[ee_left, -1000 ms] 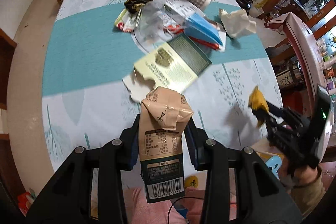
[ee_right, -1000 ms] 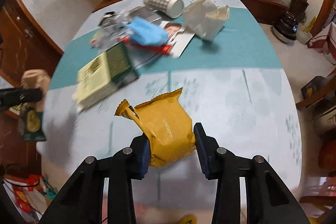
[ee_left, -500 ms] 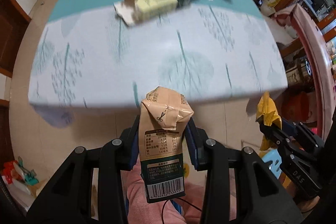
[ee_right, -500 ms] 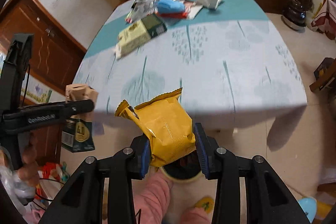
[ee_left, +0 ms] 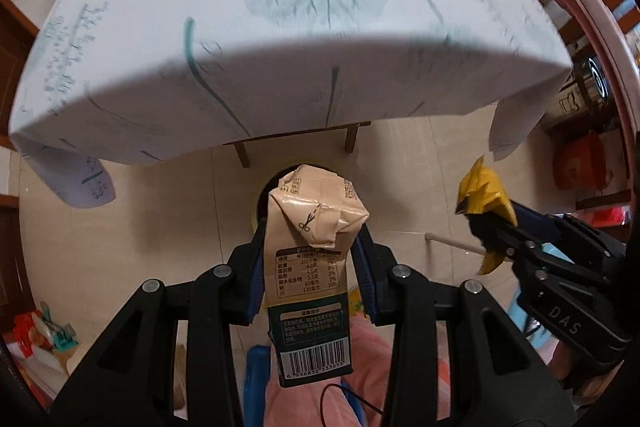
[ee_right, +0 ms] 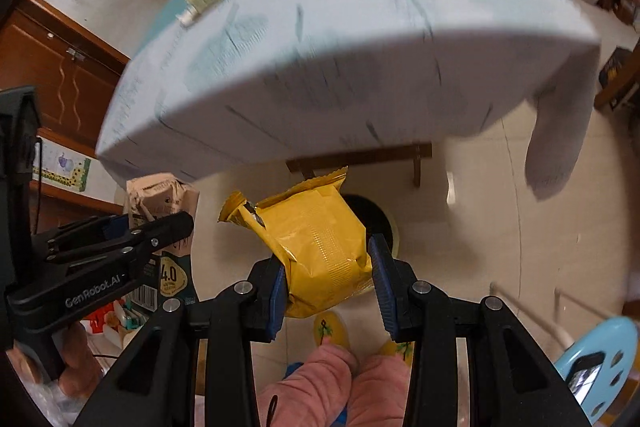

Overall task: Collect trash
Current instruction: 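Carry the tan carton and yellow packet down to the black trash bin, then open both tools to drop the carton and yellow packet into the bin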

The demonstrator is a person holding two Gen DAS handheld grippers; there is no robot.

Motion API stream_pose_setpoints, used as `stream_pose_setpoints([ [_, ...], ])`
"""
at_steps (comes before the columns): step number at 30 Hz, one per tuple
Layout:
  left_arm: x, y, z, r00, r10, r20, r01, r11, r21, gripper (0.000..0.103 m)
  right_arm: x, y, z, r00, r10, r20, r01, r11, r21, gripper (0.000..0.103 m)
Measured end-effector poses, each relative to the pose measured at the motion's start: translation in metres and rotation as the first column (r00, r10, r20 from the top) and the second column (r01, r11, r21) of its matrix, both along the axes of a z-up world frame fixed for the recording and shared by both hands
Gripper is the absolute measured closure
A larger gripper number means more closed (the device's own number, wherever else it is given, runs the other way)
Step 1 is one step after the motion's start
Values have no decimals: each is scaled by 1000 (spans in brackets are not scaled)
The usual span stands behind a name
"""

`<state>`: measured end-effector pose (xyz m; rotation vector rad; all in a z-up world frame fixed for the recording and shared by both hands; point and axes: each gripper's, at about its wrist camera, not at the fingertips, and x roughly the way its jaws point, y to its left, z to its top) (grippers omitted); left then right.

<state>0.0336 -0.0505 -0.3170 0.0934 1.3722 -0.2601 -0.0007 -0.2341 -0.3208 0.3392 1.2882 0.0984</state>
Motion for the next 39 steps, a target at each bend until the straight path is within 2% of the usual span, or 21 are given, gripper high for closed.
stream_pose_setpoints([
  [7,-12,1,-81,1000,5,31,-4,999,-33,68,-3,6,-98,997,-18,-81,20,1000,20,65],
  [14,-14,3,-170,1000,5,21,-5,999,-36,68,8,21,-196,990,-27,-135,32,999,38,64],
  [21,-3,11,-234,1000,10,16,-9,999,-42,68,23,37,-269,985,-14,-172,24,998,59,63],
  [23,2,15,-247,1000,5,4,-5,999,-47,66,26,40,-287,984,-7,-178,17,998,57,62],
  [24,4,16,-253,1000,1,-3,-1,999,-51,58,26,42,-297,983,-6,-183,17,998,58,62],
  [25,5,18,-259,1000,-1,-11,0,998,-59,49,27,41,-303,982,-8,-188,19,998,60,61],
  [26,5,20,-263,1000,2,-12,-3,998,-63,46,26,41,-308,981,-10,-191,22,998,64,59],
  [28,7,25,-269,1000,14,-22,-15,998,-68,31,30,38,-320,980,-22,-196,36,997,69,57],
  [30,12,30,-272,999,35,-37,-37,997,-74,26,31,36,-327,979,-37,-202,52,996,73,52],
  [32,14,38,-277,998,56,-42,-59,995,-75,26,31,33,-333,976,-63,-208,83,992,90,40],
  [34,15,43,-277,997,66,-42,-69,995,-68,25,31,31,-332,975,-76,-207,99,990,104,35],
  [39,10,53,-258,995,88,-38,-90,995,-49,25,35,34,-320,979,-67,-194,88,991,102,31],
])
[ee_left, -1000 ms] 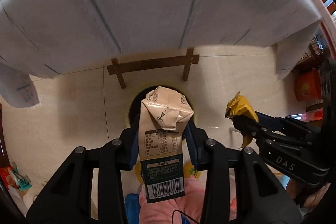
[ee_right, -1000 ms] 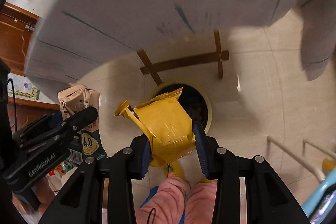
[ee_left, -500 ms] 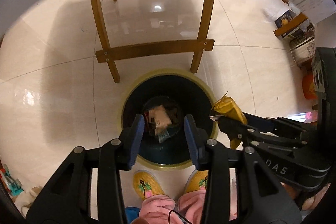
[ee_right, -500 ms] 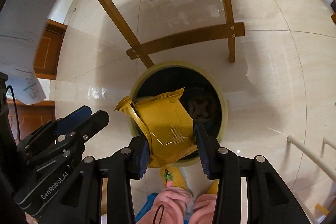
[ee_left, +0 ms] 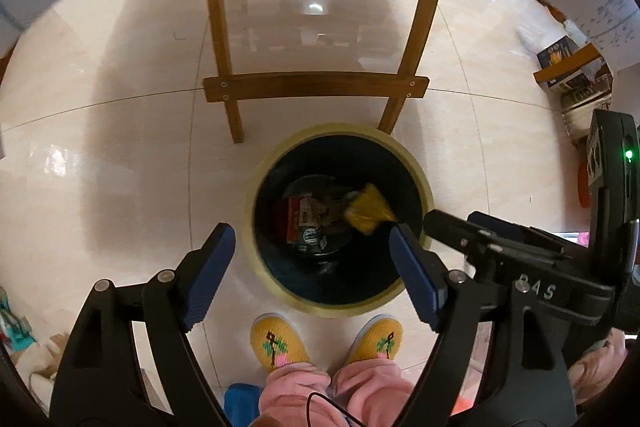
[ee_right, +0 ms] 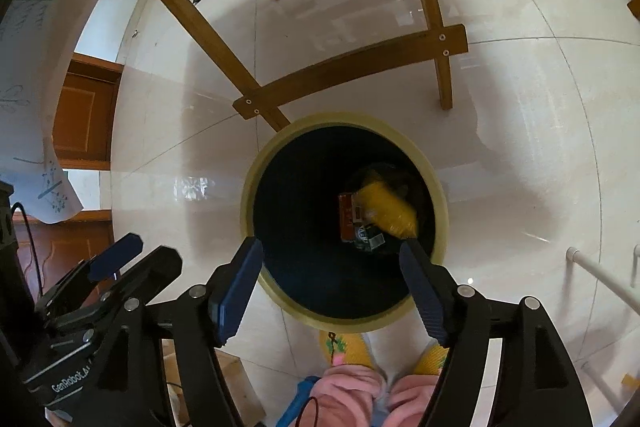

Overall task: Collect trash
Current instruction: 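Open both tools to drop the carton and yellow packet into the bin, then raise both tools back toward the remaining trash on the table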

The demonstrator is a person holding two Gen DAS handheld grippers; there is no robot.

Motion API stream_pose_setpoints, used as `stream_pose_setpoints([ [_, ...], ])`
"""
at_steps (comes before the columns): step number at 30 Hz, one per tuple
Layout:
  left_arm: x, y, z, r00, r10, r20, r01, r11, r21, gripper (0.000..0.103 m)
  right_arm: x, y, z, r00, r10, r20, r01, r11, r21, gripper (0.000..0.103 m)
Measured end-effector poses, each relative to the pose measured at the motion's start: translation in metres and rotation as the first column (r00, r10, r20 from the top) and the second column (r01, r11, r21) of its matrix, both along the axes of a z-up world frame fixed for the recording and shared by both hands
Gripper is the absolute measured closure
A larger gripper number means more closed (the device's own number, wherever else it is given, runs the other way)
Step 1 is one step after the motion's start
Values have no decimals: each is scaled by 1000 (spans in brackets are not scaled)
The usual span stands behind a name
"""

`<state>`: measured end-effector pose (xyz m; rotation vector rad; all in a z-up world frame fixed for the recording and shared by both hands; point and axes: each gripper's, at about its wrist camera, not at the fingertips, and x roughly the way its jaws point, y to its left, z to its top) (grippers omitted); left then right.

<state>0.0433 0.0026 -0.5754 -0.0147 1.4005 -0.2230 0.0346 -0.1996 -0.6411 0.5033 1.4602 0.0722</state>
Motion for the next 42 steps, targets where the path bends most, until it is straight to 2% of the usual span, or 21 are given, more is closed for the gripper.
stream_pose_setpoints([
  [5,-6,9,39,1000,28,7,-28,1000,3,26,-5,2,31,1000,2,0,-2,1000,7,31],
  [11,-6,17,118,996,61,66,-62,998,12,26,-16,3,99,1000,4,14,-4,1000,17,31],
  [17,-12,9,222,989,46,143,-50,998,23,26,-27,3,197,997,27,71,-28,999,16,31],
  [23,-26,-6,327,977,13,212,-23,999,44,26,-37,2,312,980,103,168,-101,995,-20,31],
  [29,-38,-13,418,967,24,253,-33,999,30,26,-46,-1,427,943,153,297,-145,988,-50,31],
  [31,-37,-14,442,963,24,269,-46,996,78,28,-45,-3,462,924,164,346,-150,986,-67,31],
  [33,-35,-12,461,959,25,283,-50,995,81,29,-44,-5,495,899,181,399,-158,983,-91,31],
  [37,-21,-8,498,951,44,306,-67,996,65,29,-34,-6,546,852,212,478,-164,976,-141,31],
  [42,6,1,535,937,69,343,-97,993,65,29,-10,-12,595,814,223,537,-149,973,-177,31],
])
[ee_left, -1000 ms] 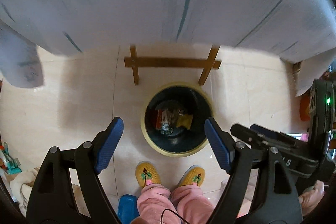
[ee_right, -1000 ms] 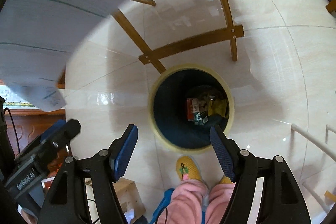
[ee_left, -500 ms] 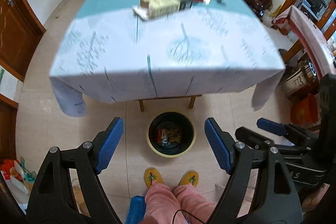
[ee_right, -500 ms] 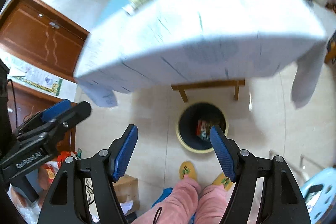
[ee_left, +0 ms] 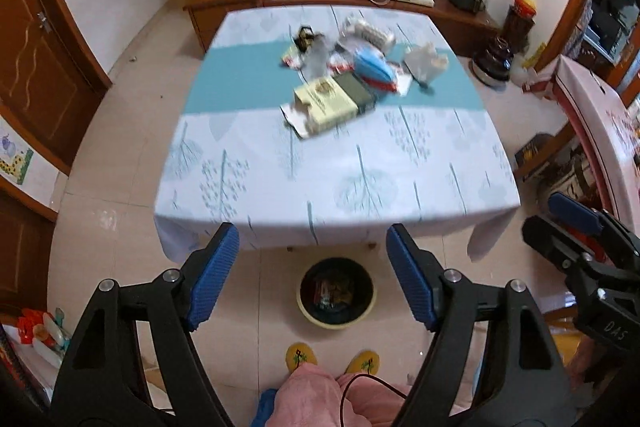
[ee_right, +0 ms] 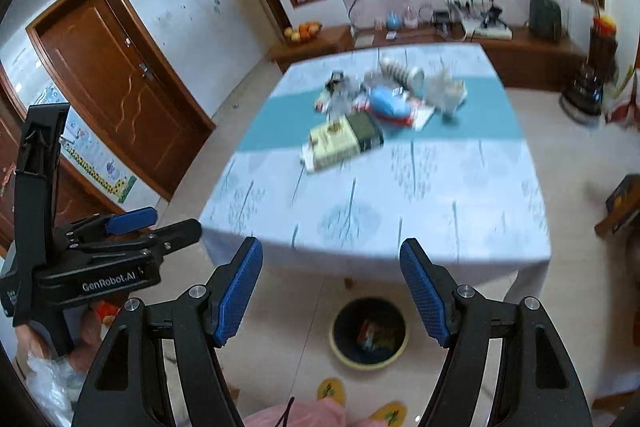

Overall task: Collect trash
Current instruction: 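Raise both tools back toward the remaining trash on the table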

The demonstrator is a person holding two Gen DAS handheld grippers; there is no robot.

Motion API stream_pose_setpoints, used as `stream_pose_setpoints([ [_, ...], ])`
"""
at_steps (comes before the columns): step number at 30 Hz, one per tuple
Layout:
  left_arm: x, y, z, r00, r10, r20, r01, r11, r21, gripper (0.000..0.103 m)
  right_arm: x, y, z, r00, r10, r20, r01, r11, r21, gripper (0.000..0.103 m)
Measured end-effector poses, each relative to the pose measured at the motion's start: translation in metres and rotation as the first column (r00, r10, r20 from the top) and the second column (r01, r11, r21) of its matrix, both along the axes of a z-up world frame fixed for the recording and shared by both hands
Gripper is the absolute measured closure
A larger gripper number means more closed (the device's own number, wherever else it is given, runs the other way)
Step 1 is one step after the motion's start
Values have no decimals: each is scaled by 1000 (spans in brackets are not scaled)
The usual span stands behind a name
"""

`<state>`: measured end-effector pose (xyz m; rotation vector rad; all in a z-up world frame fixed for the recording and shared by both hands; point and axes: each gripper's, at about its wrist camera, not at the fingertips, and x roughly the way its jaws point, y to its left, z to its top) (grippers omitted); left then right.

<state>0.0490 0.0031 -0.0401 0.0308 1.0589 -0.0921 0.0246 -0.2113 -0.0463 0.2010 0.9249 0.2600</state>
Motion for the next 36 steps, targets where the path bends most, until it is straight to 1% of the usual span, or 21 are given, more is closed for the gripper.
stream_pose_setpoints([
  [3,26,9,17,1000,12,16,-12,1000,-6,29,18,-2,19,999,-13,38,14,1000,-24,31],
  [7,67,20,27,999,12,29,-11,1000,-29,29,54,-1,32,997,-25,71,29,997,-66,31],
  [10,110,27,27,999,-7,33,8,999,-50,29,92,1,31,996,-45,72,52,994,-99,31],
  [13,160,30,20,998,-53,25,55,996,-74,29,135,4,21,995,-77,55,84,989,-124,31],
  [16,214,29,0,993,-117,-21,115,989,-95,29,184,9,6,992,-125,28,127,979,-157,31],
  [18,251,30,-20,985,-157,-67,149,982,-112,29,215,11,-7,987,-159,-1,156,973,-168,31],
  [21,297,28,-50,973,-198,-117,181,974,-139,29,264,15,-35,977,-203,-61,189,964,-184,31],
  [22,316,26,-66,968,-210,-137,189,971,-147,29,279,17,-45,973,-215,-79,195,960,-202,31],
  [24,341,25,-86,961,-219,-167,193,968,-160,29,309,23,-67,967,-229,-110,198,951,-238,31],
  [25,358,24,-98,956,-227,-186,197,966,-168,31,317,26,-79,965,-232,-120,197,949,-247,31],
  [29,401,15,-139,943,-238,-232,201,964,-172,33,357,33,-120,954,-255,-159,206,940,-273,31],
  [31,418,8,-157,936,-244,-256,202,963,-179,33,377,38,-140,949,-258,-179,197,933,-302,31],
  [34,440,-4,-176,923,-259,-285,208,958,-197,33,401,45,-166,947,-249,-205,165,920,-354,31],
  [36,448,-12,-183,917,-266,-296,214,957,-197,33,412,48,-181,947,-241,-213,143,909,-393,31],
])
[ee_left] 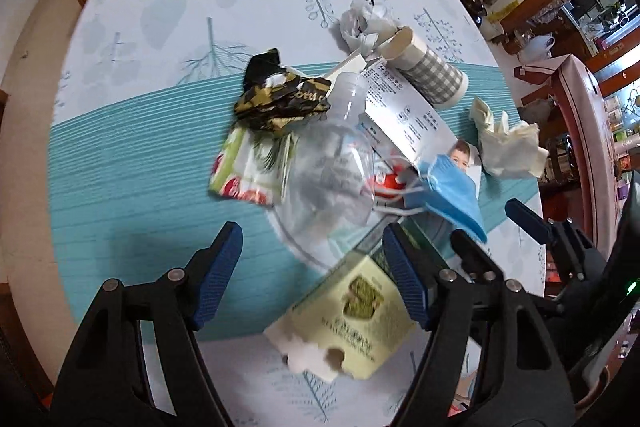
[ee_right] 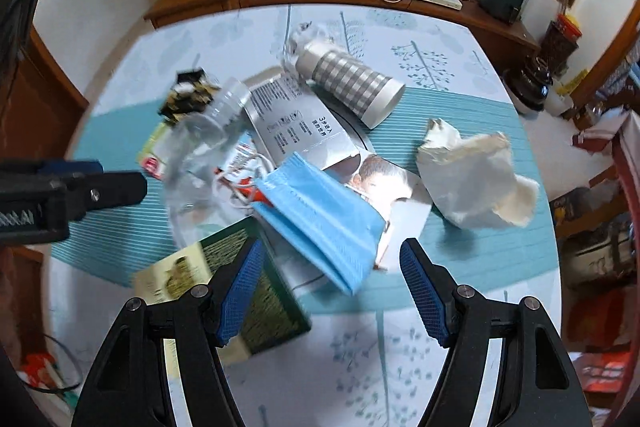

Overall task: Collect trash
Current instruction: 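Raise both tools back toward the remaining trash on the table, then grasp the clear plastic bottle with the left tool while the right tool grasps the blue mask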

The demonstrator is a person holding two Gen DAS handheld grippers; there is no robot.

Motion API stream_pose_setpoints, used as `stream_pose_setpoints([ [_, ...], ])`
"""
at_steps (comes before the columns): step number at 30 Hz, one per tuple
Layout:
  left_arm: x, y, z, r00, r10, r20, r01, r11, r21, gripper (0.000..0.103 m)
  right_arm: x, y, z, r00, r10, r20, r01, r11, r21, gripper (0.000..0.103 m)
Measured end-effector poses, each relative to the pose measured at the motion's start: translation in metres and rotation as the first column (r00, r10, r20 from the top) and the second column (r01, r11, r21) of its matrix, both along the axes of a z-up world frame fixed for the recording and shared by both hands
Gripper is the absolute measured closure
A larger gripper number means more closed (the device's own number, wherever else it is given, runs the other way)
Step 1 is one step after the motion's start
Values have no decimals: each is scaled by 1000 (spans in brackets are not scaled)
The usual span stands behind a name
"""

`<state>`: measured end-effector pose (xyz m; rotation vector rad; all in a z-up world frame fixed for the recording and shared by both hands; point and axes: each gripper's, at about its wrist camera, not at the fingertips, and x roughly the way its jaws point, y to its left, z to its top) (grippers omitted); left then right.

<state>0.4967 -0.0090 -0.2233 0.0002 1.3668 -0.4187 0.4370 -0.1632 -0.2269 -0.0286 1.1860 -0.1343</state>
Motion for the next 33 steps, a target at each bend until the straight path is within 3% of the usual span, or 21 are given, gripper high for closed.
stream_pose_setpoints([
  [7,21,-24,-22,999,-21,-35,21,1000,19,33,19,-3,-31,999,17,-51,-22,996,-84,38],
  [9,24,-28,-25,999,-22,-29,23,999,35,33,22,-6,-38,998,20,-64,-25,997,-77,45],
  [11,27,-30,-30,999,-20,-34,22,999,43,46,24,-10,-44,996,22,-82,-26,998,-55,62],
  [12,27,-30,-31,999,-18,-45,19,999,39,59,25,-12,-48,996,20,-90,-24,999,-44,65],
  [17,32,-21,-34,998,17,-55,-16,1000,13,64,19,-23,-47,998,9,-69,-9,1000,-7,88],
  [25,18,-12,-24,999,22,-42,-21,1000,10,68,-5,-36,-16,999,-41,-10,42,993,110,94],
  [33,-20,7,14,1000,20,-4,-20,999,-29,69,-50,-37,18,991,-125,42,111,963,247,94],
])
